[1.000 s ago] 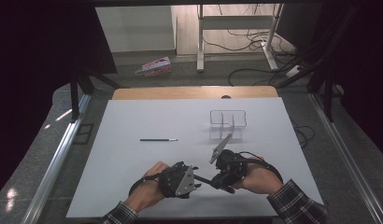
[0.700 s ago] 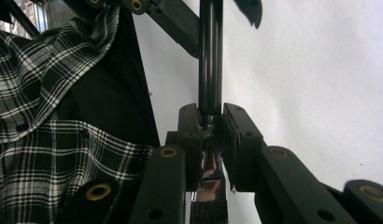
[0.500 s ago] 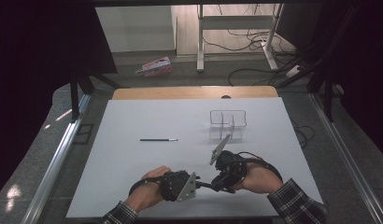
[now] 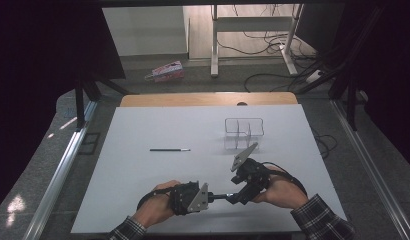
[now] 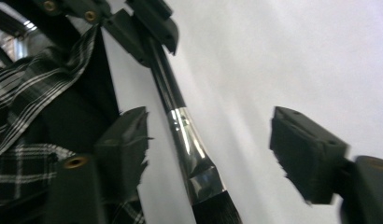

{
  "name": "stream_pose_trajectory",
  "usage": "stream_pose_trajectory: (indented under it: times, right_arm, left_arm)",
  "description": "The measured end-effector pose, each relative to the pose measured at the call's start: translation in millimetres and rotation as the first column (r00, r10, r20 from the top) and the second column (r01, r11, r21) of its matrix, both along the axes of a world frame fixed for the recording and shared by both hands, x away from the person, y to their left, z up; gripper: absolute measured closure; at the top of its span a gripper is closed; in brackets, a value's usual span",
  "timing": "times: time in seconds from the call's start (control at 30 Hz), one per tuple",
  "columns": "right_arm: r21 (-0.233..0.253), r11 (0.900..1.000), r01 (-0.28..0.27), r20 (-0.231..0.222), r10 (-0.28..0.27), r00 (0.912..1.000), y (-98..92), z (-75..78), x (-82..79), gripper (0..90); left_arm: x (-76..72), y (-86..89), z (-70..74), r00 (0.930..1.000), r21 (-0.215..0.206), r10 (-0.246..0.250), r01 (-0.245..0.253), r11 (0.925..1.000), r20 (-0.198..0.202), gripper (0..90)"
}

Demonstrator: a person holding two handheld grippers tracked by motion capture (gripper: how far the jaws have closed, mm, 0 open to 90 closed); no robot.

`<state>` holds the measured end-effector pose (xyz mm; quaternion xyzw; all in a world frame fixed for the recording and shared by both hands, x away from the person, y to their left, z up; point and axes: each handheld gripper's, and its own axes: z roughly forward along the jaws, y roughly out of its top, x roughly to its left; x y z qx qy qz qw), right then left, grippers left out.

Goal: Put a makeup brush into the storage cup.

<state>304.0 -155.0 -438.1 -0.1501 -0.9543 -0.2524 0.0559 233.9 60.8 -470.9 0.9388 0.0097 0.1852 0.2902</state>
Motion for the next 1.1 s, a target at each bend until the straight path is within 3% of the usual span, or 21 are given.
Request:
stream_pose_trajectory:
  times: [0.07, 0.2, 0.53, 0.8, 0.9, 1.1]
  right_arm:
    - [0.013, 1.000, 0.010, 0.014, -0.010, 0.9999, -1.5, 0.0, 0.5, 19.5]
    - [0.057, 0.997, 0.047, 0.039, -0.049, 0.9981, -6.1, 1.2, 1.6, 11.3]
    - [0.133, 0.984, 0.119, 0.121, -0.135, 0.9834, -23.8, 4.5, 1.9, 1.3]
    - [0.225, 0.962, 0.152, 0.178, -0.194, 0.9648, -37.9, 2.1, 1.7, 0.4]
    - [0.231, 0.960, 0.158, 0.194, -0.204, 0.9596, -41.0, 0.4, 0.7, 0.0]
    - [0.243, 0.953, 0.180, 0.219, -0.235, 0.9472, -45.4, -0.6, -1.7, 0.0]
  left_arm:
    - [-0.1, 0.9, -1.0, 0.9995, -0.029, 0.024, -0.025, 0.9993, -0.022, 79.1]
    - [1.0, 6.5, -0.5, 0.9975, -0.039, 0.058, -0.060, 0.9975, -0.039, 79.1]
    - [1.4, 20.8, 0.1, 0.9856, -0.104, 0.137, -0.147, 0.9837, -0.099, 79.0]
    - [1.0, 32.8, 0.8, 0.9658, -0.159, 0.206, -0.231, 0.9599, -0.158, 79.0]
    - [0.3, 36.4, 0.3, 0.9564, -0.183, 0.231, -0.263, 0.9474, -0.179, 79.0]
    - [-2.2, 42.0, -1.5, 0.9451, -0.202, 0.255, -0.296, 0.9338, -0.204, 79.0]
